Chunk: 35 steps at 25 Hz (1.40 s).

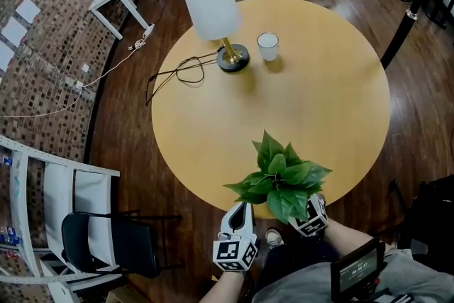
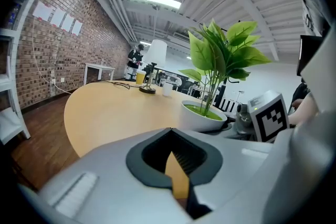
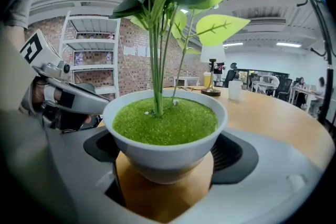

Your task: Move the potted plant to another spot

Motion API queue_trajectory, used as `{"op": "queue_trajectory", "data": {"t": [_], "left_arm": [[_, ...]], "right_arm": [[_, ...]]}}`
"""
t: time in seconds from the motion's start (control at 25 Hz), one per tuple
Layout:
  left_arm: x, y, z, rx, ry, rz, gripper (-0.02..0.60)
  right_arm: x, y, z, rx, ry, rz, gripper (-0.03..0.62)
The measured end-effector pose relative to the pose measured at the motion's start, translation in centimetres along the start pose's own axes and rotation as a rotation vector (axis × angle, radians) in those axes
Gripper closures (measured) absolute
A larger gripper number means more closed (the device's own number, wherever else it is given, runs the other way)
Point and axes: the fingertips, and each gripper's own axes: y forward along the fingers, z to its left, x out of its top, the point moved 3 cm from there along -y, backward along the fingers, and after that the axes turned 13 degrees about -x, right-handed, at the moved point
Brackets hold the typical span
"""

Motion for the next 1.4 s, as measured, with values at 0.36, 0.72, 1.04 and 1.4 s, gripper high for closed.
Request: {"op": "queue_trajectory", "data": {"t": [0.36, 0.72, 1.04, 1.4], "left_arm": [[0.9, 0.1, 0.2, -0.015, 0.033, -0.016, 0.589], [3.1, 1.3, 0.0, -0.047, 0.074, -0.041, 0.589], [12.9, 2.4, -5.0, -0.109, 0.141, -0.101, 0.589], [18.9, 2.0, -6.6, -0.184, 0.211, -0.197, 0.589]], "right_arm": [[1.1, 0.0, -0.4, -0.002, 0.030, -0.023, 0.083], [3.6, 0.2, -2.6, -0.039, 0.048, -0.052, 0.083], [12.8, -4.9, -7.7, -0.102, 0.041, -0.102, 0.083], [18.2, -8.0, -8.0, -0.151, 0.031, -0.166, 0.083]]}}
